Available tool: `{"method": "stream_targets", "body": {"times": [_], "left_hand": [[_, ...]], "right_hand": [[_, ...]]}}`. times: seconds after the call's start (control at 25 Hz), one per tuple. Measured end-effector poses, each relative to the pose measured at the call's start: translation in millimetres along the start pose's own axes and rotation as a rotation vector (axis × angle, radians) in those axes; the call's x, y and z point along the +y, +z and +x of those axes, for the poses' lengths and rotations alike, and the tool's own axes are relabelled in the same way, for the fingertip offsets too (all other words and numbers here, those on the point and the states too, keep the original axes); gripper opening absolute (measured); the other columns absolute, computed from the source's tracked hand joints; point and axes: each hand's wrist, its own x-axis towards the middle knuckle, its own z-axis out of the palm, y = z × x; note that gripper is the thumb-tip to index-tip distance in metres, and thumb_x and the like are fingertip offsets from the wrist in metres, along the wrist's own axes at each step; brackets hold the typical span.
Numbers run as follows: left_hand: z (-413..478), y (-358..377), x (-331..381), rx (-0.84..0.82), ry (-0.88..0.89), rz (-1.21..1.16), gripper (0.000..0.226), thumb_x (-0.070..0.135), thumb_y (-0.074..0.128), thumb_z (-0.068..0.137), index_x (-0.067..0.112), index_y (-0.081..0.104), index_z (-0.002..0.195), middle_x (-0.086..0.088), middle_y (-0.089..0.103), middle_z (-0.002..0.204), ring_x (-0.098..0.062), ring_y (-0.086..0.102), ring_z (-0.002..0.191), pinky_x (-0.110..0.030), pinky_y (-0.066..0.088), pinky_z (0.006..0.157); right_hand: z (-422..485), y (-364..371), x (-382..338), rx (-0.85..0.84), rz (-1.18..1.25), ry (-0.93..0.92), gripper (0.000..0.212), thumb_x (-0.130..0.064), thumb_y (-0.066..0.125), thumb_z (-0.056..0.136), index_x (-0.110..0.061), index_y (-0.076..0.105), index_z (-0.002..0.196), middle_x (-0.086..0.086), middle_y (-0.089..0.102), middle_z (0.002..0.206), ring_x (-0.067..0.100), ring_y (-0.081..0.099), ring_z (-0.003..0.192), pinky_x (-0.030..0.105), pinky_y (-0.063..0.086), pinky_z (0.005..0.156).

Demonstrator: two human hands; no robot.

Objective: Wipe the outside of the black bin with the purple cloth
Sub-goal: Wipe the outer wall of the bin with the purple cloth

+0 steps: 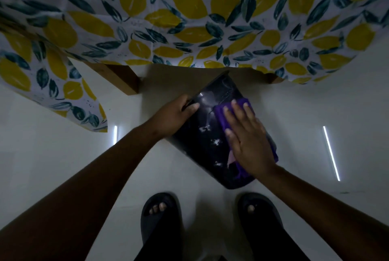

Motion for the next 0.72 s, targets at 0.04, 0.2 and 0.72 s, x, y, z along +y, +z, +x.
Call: {"method": "stream_targets", "body": {"times": [0.04, 0.2, 0.72], "left_hand": [[-7, 2, -4, 0.030, -0.004, 0.037, 0.023, 0.038, 0.042, 0.099, 0.019, 0.052, 0.092, -0.009, 0.068, 0.102, -0.020, 0.061, 0.093, -0.026, 0.038, 0.075], [1, 12, 10, 0.114, 0.048, 0.184, 0.030, 0.040, 0.037, 0.099, 0.020, 0.059, 0.093, -0.010, 0.069, 0.094, -0.029, 0.063, 0.091, -0.031, 0.041, 0.075], [20, 14, 21, -0.003, 0.072, 0.234, 0.034, 0.040, 0.036, 0.100, 0.018, 0.046, 0.076, -0.004, 0.055, 0.077, -0.027, 0.058, 0.083, -0.030, 0.035, 0.070]], "right_hand": [[6, 0, 7, 0.027, 0.108, 0.127, 0.054, -0.041, 0.025, 0.099, -0.025, 0.021, 0.151, -0.001, 0.020, 0.160, 0.024, 0.016, 0.148, 0.046, 0.025, 0.117], [-14, 5, 1, 0.013, 0.096, 0.159, 0.055, -0.038, 0.025, 0.099, -0.024, 0.017, 0.152, 0.001, 0.020, 0.160, 0.028, 0.015, 0.148, 0.050, 0.030, 0.114], [-44, 9, -14, -0.086, -0.088, -0.201, 0.058, -0.037, 0.036, 0.096, -0.037, 0.016, 0.151, -0.004, 0.017, 0.161, 0.029, 0.009, 0.149, 0.052, 0.024, 0.114]]}}
